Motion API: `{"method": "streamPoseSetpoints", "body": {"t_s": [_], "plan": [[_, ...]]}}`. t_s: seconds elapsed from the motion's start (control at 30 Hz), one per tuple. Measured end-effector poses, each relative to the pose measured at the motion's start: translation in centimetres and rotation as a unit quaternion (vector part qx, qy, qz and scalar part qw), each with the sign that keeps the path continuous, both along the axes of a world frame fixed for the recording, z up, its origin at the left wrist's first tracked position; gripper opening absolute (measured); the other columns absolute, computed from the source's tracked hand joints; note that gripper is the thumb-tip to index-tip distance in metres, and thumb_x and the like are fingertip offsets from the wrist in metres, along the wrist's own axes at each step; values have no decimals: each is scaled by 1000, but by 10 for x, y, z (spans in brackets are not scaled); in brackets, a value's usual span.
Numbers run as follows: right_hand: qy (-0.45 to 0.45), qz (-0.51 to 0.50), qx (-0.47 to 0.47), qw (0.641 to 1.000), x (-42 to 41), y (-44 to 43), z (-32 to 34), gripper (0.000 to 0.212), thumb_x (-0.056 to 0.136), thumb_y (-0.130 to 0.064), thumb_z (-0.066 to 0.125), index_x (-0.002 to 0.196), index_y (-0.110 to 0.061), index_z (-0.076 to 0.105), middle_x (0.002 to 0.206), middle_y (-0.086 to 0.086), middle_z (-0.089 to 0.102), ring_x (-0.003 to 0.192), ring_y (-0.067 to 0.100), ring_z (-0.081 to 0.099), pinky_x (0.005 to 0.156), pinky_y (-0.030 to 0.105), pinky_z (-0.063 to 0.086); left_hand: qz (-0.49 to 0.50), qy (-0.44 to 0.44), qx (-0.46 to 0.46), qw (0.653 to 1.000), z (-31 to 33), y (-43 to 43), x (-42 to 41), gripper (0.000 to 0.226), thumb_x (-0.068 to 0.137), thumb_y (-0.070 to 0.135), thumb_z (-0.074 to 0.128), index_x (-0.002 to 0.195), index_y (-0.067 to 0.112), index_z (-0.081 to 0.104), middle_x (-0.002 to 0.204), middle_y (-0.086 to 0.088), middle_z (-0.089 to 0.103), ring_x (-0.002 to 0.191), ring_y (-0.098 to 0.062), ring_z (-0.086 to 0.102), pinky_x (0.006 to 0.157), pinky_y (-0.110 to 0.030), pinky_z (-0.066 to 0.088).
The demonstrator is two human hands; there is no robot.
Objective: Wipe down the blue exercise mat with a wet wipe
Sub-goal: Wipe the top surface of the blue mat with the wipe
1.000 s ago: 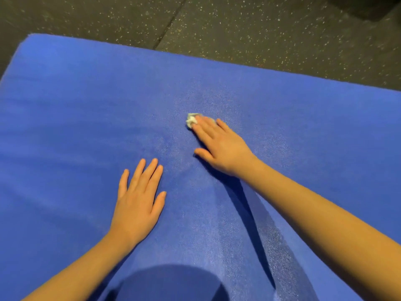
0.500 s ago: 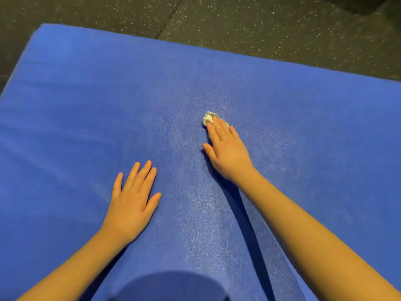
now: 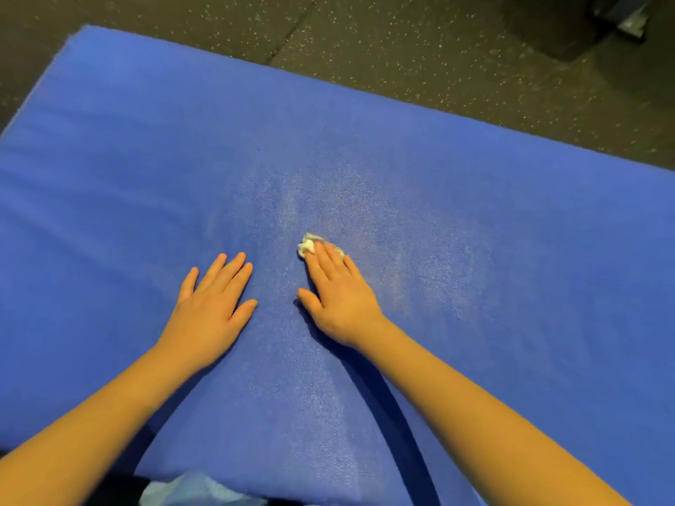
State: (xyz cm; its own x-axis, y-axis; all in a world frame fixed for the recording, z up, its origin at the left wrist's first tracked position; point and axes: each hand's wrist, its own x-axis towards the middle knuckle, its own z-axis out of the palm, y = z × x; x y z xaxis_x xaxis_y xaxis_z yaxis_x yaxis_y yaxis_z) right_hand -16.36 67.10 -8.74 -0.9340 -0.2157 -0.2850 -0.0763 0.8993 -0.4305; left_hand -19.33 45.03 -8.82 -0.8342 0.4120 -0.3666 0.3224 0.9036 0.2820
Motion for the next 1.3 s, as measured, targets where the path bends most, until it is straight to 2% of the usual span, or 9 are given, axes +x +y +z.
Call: {"method": "streamPoseSetpoints", "body": {"t_s": [0.13, 0.27, 0.37, 0.47, 0.6, 0.67, 0.87, 1.07, 1.3], "plan": [[-19, 157, -27, 987, 39, -11, 7, 69, 96, -49, 25, 154, -16, 10, 161, 1, 2, 148, 14, -1, 117, 29, -8, 2, -29, -26, 999, 12, -10, 16, 91, 74, 67, -4, 154, 26, 12, 159, 14, -3, 142, -1, -14, 116, -40, -10], [-18, 75, 41, 996, 34, 8, 2, 75, 87, -55, 3, 155, -23, 2, 161, -8, -6, 148, 13, -3, 120, 36, -3, 27, -44, -62, 997, 26, -19, 40, 59, 101, 49, 22, 154, 26, 8, 160, 13, -6, 147, -10, -13, 117, -44, -11], [-28, 44, 5, 999, 47, -15, 10, 68, 97, -51, 19, 154, -18, 3, 160, -6, -8, 148, 11, -8, 120, 33, -5, 28, -40, -42, 998, 28, -30, 53, 66, 96, 59, 14, 154, 27, 9, 160, 14, -5, 144, -4, -15, 118, -42, -10], [-36, 149, -53, 987, 80, -35, 24, 70, 94, -52, 17, 154, -18, 4, 160, -5, -6, 146, 8, -8, 119, 27, -8, 31, -3, -11, 999, 25, -37, 62, 90, 76, 66, -6, 153, 26, 18, 159, 14, 3, 142, -2, -9, 117, -39, -9], [-55, 158, -1, 986, 76, -16, 25, 65, 95, -52, 9, 154, -27, 0, 161, -9, -6, 148, 9, -3, 120, 34, -5, 34, 17, 4, 999, 22, -36, 65, 90, 77, 64, -4, 152, 25, 25, 160, 11, 12, 148, -11, 2, 117, -40, -6], [-57, 109, 26, 992, 71, -13, 24, 59, 102, -44, 19, 154, -25, 0, 160, -9, -9, 148, 10, -3, 120, 34, -6, 39, 22, 17, 999, 21, -38, 66, 86, 80, 63, -1, 152, 24, 26, 160, 11, 14, 148, -11, 4, 117, -40, -6], [-24, 209, -117, 971, 117, -52, 37, 65, 94, -41, 25, 152, -12, 21, 161, 3, 13, 148, 16, 8, 120, 29, 0, 53, 24, 48, 997, 26, -40, 69, 69, 88, 49, 20, 149, 20, 34, 158, 7, 21, 148, -14, 10, 118, -41, -2], [-28, 167, -29, 985, 97, -48, 36, 65, 95, -47, 14, 154, -22, 11, 162, -6, 4, 148, 12, 3, 120, 35, 1, 42, 6, 47, 998, 30, -57, 81, 61, 95, 50, 23, 149, 23, 31, 159, 8, 18, 148, -12, 6, 117, -37, -3], [-21, 268, -109, 957, 124, -61, 42, 66, 93, -43, 25, 153, -17, 19, 161, -2, 11, 148, 14, 8, 120, 33, 6, 39, -2, 69, 997, 36, -84, 93, 84, 77, 65, 6, 148, 29, 33, 157, 14, 19, 138, 4, 0, 117, -33, -4]]}}
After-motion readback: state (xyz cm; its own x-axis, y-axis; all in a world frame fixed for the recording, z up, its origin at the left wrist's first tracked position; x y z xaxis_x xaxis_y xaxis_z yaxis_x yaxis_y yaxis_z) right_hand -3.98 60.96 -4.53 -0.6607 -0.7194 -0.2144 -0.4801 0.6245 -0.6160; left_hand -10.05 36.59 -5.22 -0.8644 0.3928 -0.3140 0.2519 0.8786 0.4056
